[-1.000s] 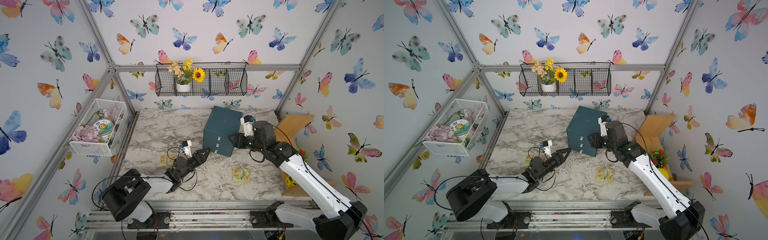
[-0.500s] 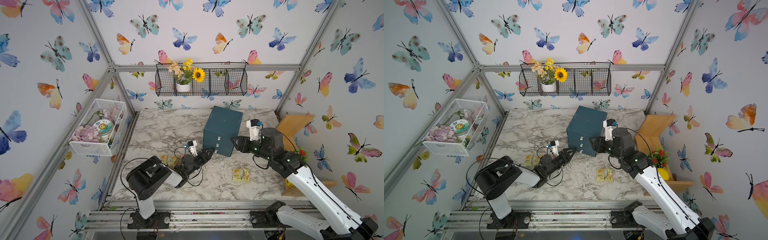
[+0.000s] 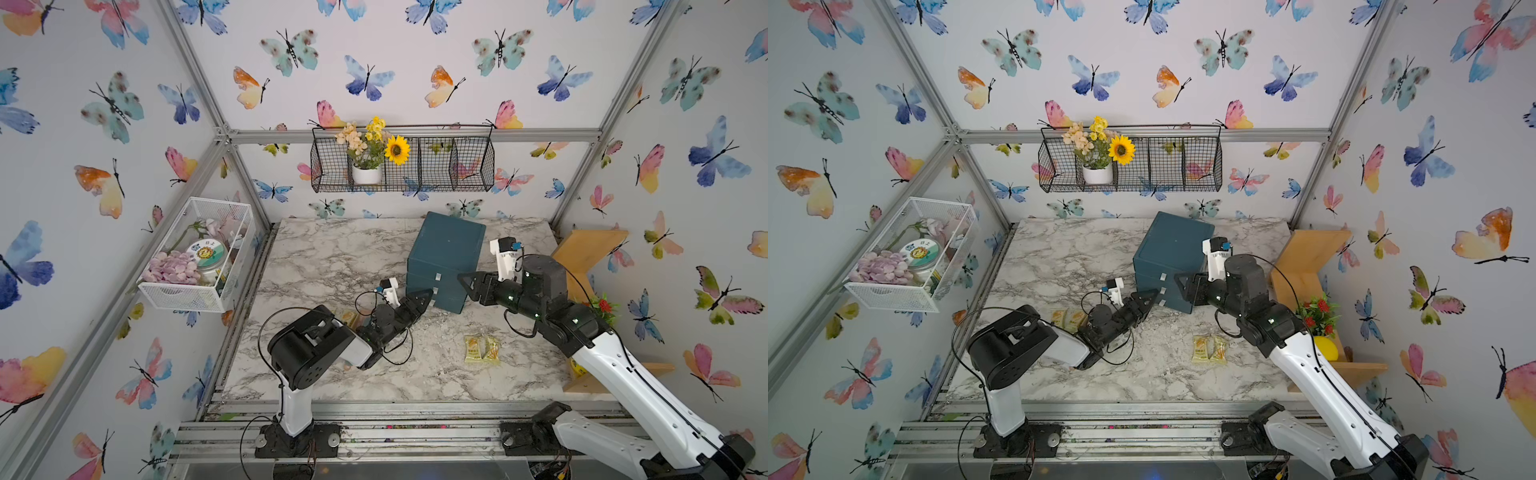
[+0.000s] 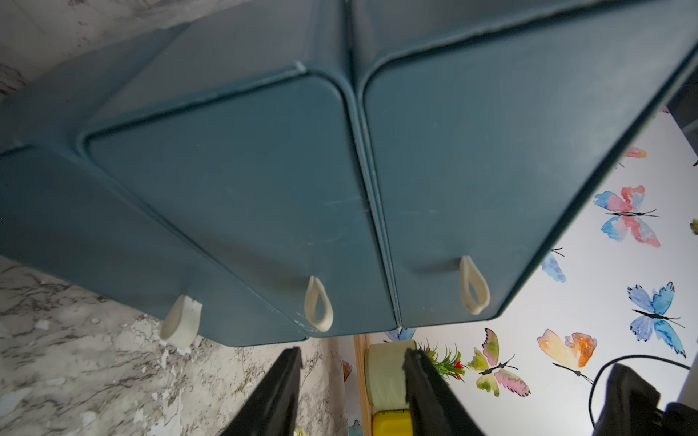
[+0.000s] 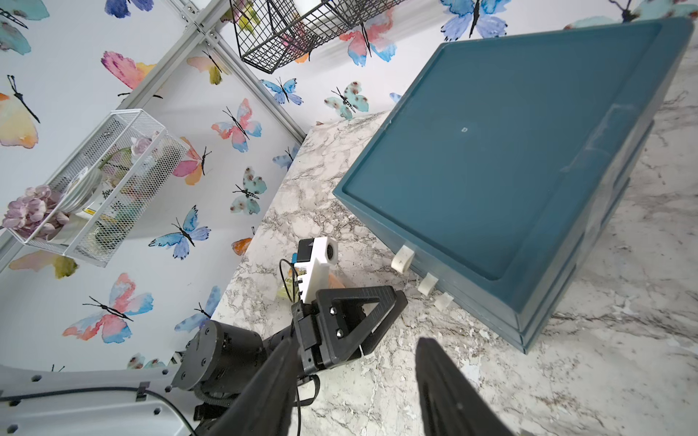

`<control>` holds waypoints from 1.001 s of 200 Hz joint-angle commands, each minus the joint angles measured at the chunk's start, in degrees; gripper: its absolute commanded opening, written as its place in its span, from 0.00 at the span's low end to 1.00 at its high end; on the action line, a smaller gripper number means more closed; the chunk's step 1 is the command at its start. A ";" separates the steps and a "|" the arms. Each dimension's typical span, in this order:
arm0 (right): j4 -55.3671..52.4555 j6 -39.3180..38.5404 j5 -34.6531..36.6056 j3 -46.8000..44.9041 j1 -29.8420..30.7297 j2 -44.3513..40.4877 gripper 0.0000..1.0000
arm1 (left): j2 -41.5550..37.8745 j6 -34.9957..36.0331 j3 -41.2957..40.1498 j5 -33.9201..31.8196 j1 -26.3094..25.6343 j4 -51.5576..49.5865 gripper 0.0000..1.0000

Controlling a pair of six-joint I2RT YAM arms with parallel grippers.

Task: Take the cookies out of the drawer
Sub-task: Open the drawer in the storage box.

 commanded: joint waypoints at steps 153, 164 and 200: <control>1.62 -2.94 -0.74 -1.10 -0.22 -2.23 0.54 | 4.95 -2.64 6.78 -2.84 -1.33 -5.48 0.39; 1.58 -3.02 -0.65 -1.18 -0.27 -2.36 0.54 | 5.08 -2.67 7.16 -2.94 -1.31 -5.90 0.37; 1.19 -3.26 -0.50 -1.35 -0.27 -2.62 0.54 | 5.50 -2.77 8.02 -3.33 -1.49 -6.61 0.29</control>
